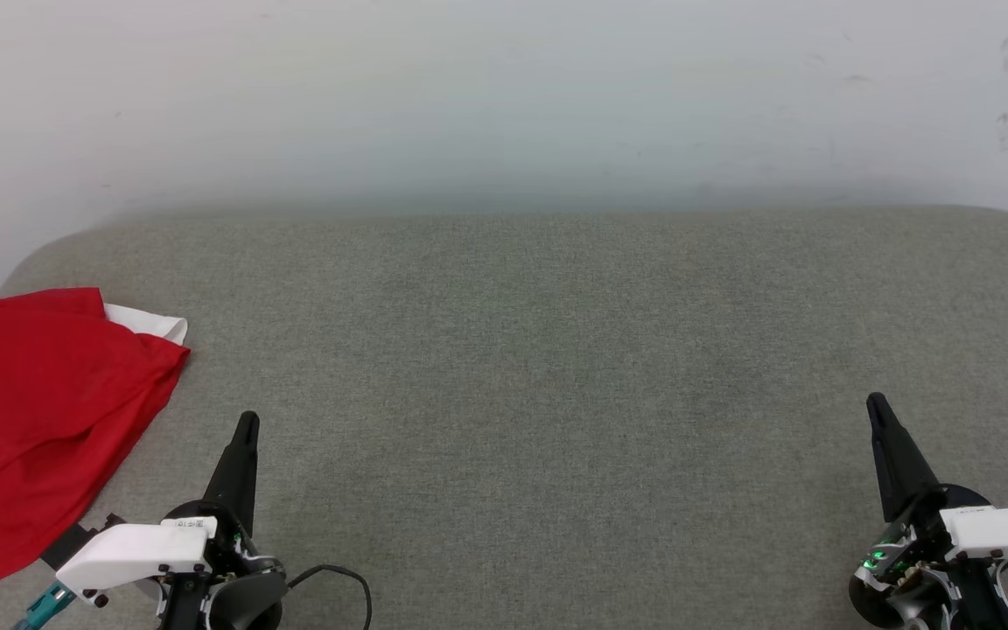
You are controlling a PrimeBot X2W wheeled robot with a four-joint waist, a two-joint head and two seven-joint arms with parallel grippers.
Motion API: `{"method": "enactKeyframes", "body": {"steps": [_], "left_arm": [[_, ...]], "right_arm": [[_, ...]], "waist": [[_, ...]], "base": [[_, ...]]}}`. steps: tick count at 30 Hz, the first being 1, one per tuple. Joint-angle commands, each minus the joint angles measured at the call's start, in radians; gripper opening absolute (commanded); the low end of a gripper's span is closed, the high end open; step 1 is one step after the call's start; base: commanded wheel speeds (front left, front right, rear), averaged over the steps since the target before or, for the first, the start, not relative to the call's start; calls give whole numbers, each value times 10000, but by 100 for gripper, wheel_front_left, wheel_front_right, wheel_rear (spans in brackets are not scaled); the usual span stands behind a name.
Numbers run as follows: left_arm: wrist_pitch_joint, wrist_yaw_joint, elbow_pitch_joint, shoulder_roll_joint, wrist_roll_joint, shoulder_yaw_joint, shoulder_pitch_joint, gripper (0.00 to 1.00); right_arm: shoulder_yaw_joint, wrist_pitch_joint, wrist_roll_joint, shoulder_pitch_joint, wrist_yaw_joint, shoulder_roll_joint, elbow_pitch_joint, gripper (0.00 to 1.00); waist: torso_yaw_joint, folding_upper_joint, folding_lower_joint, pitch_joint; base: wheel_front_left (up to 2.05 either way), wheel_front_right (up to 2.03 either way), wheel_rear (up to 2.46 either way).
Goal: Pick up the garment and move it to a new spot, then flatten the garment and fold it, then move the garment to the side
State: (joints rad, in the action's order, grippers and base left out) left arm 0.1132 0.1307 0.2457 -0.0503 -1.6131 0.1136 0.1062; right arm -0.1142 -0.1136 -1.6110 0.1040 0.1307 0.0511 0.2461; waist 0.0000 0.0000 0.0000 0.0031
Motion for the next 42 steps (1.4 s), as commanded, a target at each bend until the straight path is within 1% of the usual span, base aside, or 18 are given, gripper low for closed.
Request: {"method": "enactKeyframes", "body": {"steps": [1,27,28,31,42], "left_arm": [[41,28,-6,16,11,21,70,0],[41,28,-7,16,11,25,70,0],[0,0,-1,0,1,2,0,100],[-24,-2,198,15,4,-43,-167,100],[-581,-1,-478,6,231,-687,-297,100]], "right_arm": [[6,1,-36,116,0,-26,1,0],[6,1,-36,116,0,-26,1,0],[2,0,2,0,0,0,-2,100],[18,8,12,-192,0,-6,202,100],[512,571,237,-371,0,-5,-365,100]], "waist": [[0,0,0,0],[0,0,0,0],[0,0,0,0],[0,0,0,1],[34,0,0,-9]], "base": [[0,0,0],[0,0,0],[0,0,0],[0,0,0],[0,0,0]]}}
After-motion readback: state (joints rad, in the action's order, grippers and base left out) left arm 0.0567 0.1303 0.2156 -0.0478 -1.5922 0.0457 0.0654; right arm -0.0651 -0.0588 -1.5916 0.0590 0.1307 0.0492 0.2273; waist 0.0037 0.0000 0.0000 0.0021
